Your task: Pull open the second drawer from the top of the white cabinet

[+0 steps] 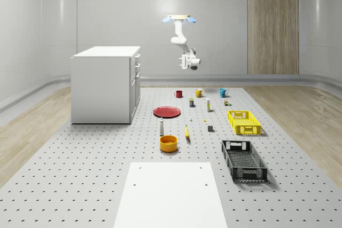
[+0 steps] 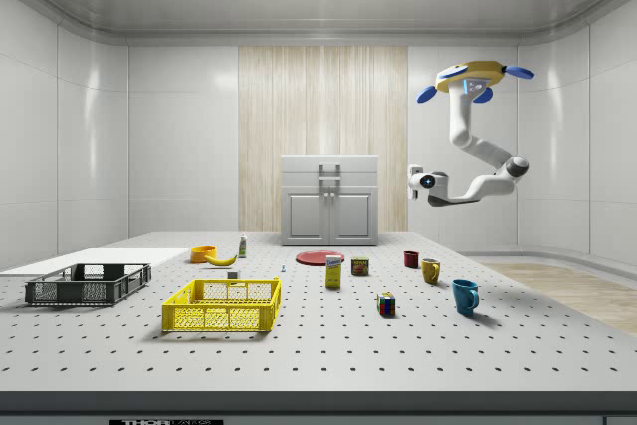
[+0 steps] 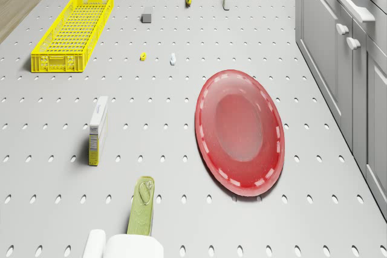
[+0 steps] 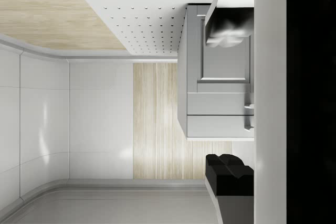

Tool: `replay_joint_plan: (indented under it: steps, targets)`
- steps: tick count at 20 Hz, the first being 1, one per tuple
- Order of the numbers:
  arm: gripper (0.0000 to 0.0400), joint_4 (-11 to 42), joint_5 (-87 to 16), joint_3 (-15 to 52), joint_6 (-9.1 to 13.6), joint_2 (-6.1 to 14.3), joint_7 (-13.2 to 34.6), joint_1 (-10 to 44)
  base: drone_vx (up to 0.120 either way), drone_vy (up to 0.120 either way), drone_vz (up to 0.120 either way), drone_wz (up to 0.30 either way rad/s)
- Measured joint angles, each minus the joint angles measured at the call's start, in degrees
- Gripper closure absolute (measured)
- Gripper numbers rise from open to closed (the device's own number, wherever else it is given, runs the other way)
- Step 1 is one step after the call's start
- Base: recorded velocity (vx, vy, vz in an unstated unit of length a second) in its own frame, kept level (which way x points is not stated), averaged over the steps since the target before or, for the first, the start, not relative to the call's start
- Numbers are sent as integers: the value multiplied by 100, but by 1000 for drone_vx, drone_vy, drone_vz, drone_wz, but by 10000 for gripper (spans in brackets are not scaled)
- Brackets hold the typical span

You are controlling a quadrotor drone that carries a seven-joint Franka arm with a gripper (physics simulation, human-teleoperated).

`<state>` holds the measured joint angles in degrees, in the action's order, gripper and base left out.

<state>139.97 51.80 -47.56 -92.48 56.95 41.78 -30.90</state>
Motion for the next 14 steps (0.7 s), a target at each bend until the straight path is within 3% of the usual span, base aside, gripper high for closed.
replay_joint_plan:
  steps: [14]
  targets:
    - [100, 36, -216, -105, -262, 283, 179, -285, 120, -120, 0, 0]
